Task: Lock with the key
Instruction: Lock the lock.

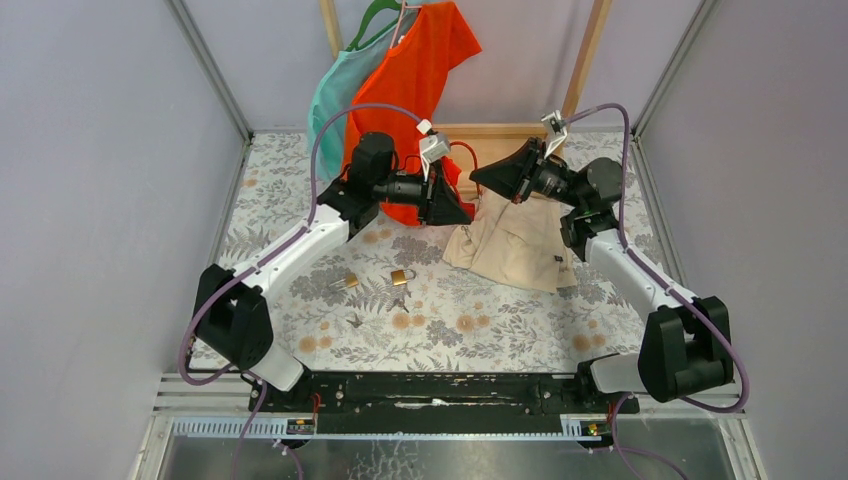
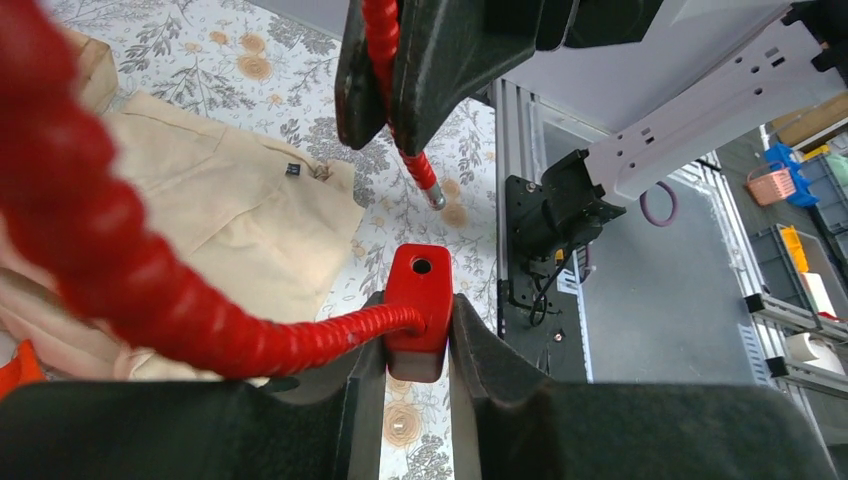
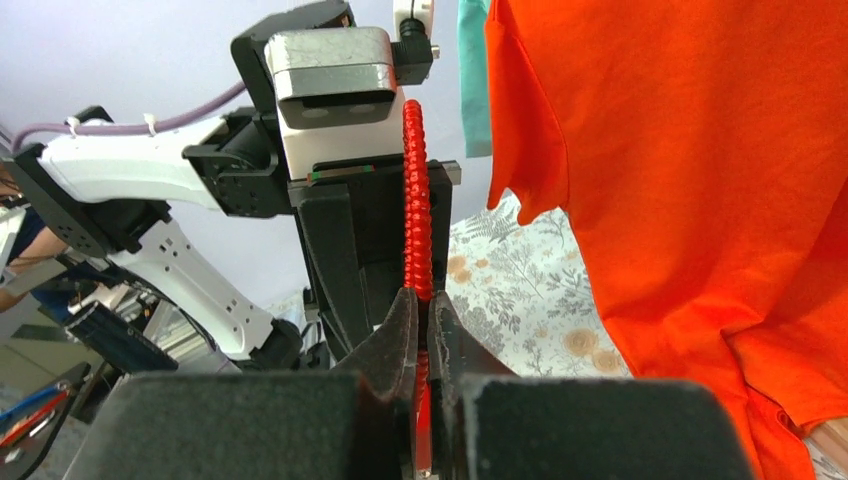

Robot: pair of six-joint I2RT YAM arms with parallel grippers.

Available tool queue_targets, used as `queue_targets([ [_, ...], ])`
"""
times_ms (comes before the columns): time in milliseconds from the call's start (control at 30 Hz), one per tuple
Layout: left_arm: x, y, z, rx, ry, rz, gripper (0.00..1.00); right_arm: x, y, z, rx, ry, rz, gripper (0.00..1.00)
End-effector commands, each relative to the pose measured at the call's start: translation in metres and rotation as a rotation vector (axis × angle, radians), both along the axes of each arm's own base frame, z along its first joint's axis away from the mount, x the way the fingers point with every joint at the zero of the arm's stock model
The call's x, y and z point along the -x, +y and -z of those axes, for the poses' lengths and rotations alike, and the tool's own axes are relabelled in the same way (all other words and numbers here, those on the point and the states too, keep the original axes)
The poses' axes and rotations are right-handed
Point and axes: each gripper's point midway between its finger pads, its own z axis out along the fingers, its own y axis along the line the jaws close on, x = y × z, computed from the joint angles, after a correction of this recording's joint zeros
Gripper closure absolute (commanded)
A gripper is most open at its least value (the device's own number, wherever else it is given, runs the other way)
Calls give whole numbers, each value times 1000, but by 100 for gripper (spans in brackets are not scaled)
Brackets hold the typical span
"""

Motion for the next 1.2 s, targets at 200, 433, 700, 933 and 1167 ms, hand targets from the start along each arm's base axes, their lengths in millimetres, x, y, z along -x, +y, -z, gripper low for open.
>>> queue_targets([
  [200,6,-15,-24,127,-32,46,100,15,8,-16,-114,-58,-12,100],
  [433,5,-16,-25,144,-22,40,100,16,12,-13,-122,-42,-16,100],
  [700,6,-14,-26,154,-10,37,100,17,14,-1,-109,-28,-14,100],
  [933,6,-12,-30,164,-15,38,100,16,14,6,-92,-25,-6,100],
  [1167,8,-11,-28,161,-23,49,100,13,14,8,-86,-16,4,100],
])
